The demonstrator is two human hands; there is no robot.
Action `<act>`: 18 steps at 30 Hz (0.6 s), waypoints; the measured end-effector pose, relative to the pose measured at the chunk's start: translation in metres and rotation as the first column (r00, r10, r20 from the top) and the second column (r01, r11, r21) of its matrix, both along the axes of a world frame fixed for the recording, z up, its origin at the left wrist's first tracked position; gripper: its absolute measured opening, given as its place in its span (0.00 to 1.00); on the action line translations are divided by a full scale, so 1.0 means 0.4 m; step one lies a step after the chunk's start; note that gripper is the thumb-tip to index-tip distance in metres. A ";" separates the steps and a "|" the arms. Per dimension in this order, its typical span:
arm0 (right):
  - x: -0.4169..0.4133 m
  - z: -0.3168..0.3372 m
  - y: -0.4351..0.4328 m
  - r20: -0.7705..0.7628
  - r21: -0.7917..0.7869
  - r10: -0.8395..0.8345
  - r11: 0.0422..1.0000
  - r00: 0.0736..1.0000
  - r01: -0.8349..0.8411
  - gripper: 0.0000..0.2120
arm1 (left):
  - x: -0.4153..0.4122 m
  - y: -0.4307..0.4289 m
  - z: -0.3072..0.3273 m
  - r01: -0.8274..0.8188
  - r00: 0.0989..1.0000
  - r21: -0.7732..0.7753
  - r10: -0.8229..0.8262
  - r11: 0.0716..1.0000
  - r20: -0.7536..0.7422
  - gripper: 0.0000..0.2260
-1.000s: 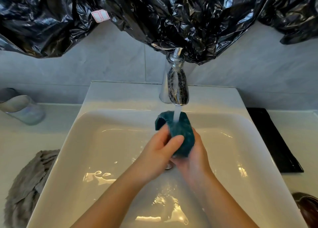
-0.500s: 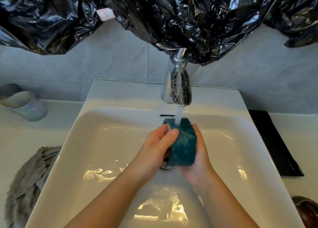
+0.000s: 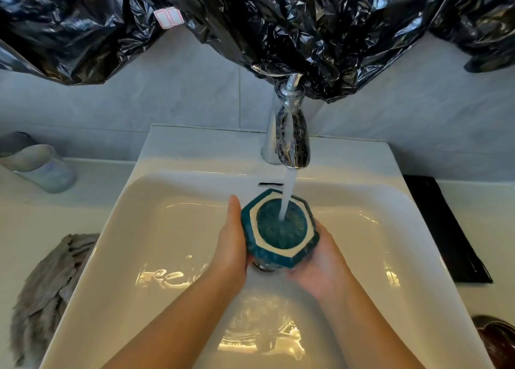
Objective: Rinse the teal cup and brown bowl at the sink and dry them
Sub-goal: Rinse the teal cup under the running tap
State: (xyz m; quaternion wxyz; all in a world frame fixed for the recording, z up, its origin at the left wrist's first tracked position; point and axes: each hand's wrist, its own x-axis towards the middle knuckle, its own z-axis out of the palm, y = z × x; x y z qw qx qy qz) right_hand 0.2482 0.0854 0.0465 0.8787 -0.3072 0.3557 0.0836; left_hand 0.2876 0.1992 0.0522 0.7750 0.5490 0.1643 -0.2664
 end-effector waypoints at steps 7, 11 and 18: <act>0.003 0.012 0.006 0.015 -0.207 -0.126 0.970 0.992 0.126 0.19 | 0.008 0.017 -0.026 -0.010 0.693 0.555 -0.394 0.832 0.603 0.20; -0.014 0.018 0.026 0.009 -0.368 -0.024 0.930 1.000 0.026 0.19 | 0.028 0.036 -0.006 0.043 0.728 0.678 -0.488 0.733 0.481 0.15; -0.006 0.032 0.039 0.127 -0.215 -0.001 0.976 0.992 0.029 0.19 | -0.006 0.009 -0.037 0.103 0.981 0.283 -0.145 0.954 0.131 0.18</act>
